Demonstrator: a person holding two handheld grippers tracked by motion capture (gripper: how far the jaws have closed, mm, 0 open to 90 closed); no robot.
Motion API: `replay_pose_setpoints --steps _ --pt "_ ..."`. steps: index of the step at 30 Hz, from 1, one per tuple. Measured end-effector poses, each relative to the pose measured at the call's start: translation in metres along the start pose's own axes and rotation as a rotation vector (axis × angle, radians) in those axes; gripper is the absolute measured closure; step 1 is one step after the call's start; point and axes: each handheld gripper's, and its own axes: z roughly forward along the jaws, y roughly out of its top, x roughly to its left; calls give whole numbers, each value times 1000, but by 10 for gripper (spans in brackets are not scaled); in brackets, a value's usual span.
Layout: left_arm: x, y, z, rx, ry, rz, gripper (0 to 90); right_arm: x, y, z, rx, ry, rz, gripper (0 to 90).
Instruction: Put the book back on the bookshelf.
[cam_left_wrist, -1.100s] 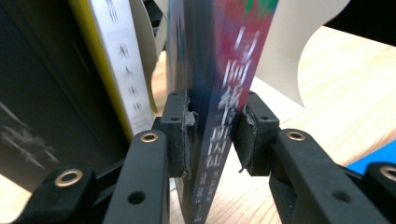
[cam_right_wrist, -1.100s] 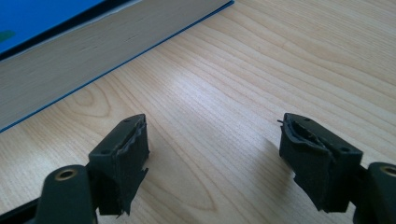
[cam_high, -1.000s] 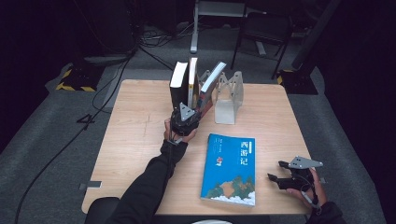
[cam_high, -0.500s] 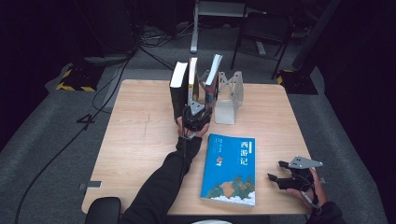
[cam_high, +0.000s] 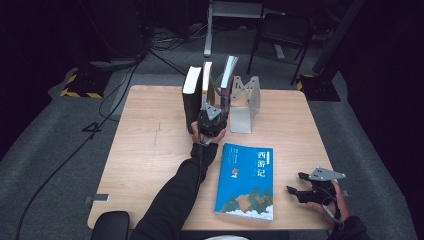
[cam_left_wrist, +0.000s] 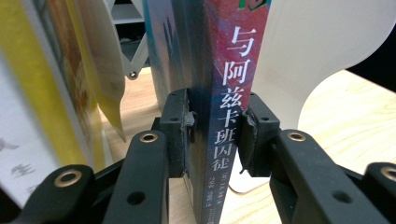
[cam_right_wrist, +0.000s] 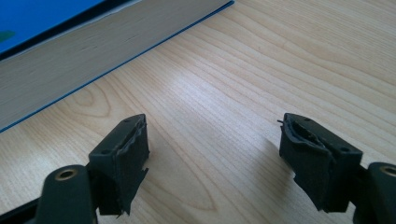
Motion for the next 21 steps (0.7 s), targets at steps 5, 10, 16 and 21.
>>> replay_pose_setpoints --steps 5,10,16,21 --pt "7 -2 -9 -6 16 -18 670 0 0 0 0 0 0 239" --pt "14 -5 -17 -5 32 -24 656 0 0 0 0 0 0 239" --pt "14 -8 -21 0 28 5 654 0 0 0 0 0 1 239" --pt "14 -9 -22 -2 21 8 654 0 0 0 0 -1 0 238"
